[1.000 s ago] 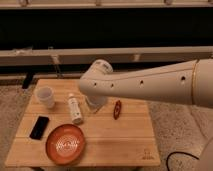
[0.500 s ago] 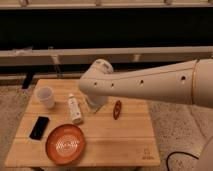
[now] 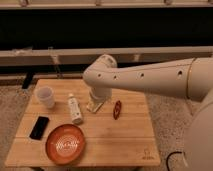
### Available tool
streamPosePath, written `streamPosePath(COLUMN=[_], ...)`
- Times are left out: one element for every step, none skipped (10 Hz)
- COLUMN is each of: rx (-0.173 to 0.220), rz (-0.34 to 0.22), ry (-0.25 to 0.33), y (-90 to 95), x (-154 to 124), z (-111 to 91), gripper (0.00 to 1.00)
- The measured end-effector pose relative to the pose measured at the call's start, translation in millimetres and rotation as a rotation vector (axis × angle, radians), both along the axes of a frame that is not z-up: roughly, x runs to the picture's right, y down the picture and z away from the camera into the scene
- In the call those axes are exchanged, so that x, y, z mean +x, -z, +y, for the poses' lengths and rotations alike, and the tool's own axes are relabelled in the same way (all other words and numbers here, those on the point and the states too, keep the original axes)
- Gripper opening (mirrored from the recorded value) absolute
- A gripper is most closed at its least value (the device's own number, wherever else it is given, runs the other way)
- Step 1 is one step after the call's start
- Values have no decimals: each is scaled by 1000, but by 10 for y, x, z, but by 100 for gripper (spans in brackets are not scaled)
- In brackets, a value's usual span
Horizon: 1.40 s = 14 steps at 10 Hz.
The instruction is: Move the arm in a circular motion
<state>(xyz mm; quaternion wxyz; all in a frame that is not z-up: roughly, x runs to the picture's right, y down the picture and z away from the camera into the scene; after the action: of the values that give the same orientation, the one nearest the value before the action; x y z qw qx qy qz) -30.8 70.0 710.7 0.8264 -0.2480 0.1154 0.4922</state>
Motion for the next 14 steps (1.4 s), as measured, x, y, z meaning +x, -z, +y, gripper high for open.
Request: streamPosePath(rx=[-9,-17,-23,-34,-42,-48,-54,-60,-63,-65,-70,-71,-72,-74], rz=[-10,-19,-22,-22,-31,-43,-52,-63,-67,-73,-87,-99,-113,-128], ry=[5,10,13,16,21,32,44,55,65,77,98,111,129,153], y=[-72,-137,-184,-258,-322,-387,-452,-501,-550,-598,-640,-657,-678,-691], x=[-70,-137,-161,-171,-233,-317,-397,-482,-524,-564,-648,-707,-767,-843], z=[-30,-53,-71,-85,-94,-109,-121,-123,-128,-135,-130,-126,-121,-104], gripper=[65,65,65,65,65,65,65,65,65,65,65,65,65,65])
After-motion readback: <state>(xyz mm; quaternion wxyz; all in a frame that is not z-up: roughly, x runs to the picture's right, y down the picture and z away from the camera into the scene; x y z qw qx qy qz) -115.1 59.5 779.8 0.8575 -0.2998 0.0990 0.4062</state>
